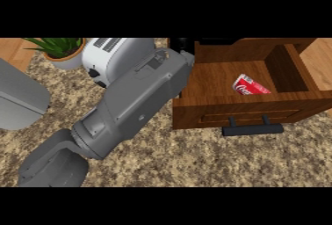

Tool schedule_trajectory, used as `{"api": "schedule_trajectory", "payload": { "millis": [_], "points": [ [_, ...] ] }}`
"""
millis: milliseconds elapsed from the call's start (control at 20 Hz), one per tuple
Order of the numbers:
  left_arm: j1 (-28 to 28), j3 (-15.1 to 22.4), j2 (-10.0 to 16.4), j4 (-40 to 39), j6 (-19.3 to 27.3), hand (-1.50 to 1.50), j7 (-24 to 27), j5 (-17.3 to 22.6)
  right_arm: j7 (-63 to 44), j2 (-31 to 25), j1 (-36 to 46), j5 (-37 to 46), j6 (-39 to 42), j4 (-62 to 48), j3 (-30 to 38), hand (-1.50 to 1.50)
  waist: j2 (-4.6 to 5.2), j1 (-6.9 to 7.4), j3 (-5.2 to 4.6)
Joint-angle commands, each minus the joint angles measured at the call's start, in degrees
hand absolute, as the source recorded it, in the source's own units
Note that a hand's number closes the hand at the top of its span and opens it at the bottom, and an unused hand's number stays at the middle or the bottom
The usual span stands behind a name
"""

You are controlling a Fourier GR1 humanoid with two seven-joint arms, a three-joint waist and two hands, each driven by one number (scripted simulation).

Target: Pick up the can, place it into the drawer and close the drawer

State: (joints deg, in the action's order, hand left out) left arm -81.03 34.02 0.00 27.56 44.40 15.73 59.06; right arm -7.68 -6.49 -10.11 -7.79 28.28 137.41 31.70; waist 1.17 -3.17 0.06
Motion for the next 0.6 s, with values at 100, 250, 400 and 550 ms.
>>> {"api": "schedule_trajectory", "payload": {
  "millis": [100, 250, 400, 550],
  "points": [
    [-2.1, -0.8, 0.0, -1.0, -0.5, -1.5, 0.1, 0.3, 2.0, 1.5, 4.5, 17.3, -1.4, 2.3, -9.0, -1.5, -0.39, 2.24, -0.03],
    [-0.3, 0.6, 0.0, 1.8, 1.8, -1.5, 0.5, 2.0, 2.8, -0.5, 9.4, 25.7, -2.4, -3.4, -14.0, -1.5, -0.27, 2.01, -0.02],
    [0.6, 1.0, 0.0, 4.4, 3.5, -1.5, -0.7, 2.7, 0.8, 1.2, 11.7, 35.5, -4.9, -3.5, -21.9, -1.5, -0.67, 2.76, -0.07],
    [-1.7, -1.6, 0.2, -0.7, 0.4, -1.5, -1.4, 1.1, 4.1, 1.7, 14.1, 43.2, -8.8, -9.7, -25.8, -1.5, -0.62, 3.14, -0.05]
  ]
}}
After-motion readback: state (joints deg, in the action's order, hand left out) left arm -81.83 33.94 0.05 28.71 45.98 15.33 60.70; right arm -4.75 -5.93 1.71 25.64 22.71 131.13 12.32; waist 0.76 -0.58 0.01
